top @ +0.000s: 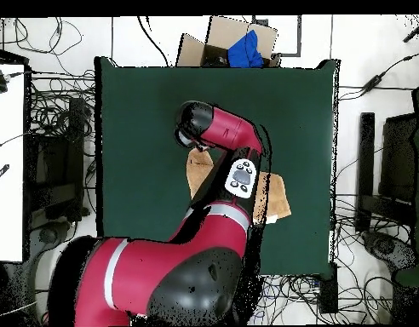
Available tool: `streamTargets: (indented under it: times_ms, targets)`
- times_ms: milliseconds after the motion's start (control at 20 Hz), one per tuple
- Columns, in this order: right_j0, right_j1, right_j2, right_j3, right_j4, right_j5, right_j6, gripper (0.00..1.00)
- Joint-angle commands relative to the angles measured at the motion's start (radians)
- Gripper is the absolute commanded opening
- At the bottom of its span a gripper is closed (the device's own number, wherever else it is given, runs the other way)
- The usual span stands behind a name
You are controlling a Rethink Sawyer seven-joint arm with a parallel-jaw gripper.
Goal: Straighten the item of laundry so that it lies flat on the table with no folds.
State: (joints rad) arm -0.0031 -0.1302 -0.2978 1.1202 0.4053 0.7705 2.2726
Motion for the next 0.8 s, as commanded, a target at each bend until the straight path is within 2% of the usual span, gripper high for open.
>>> streamTargets:
  times_ms: [50,800]
  targets:
    - [-0.027,0.041,0.081,0.142,-0.065,-0.079,0.051,1.00]
    - [-0.063,0.011,0.171,0.222,-0.040,-0.128,0.010,1.00]
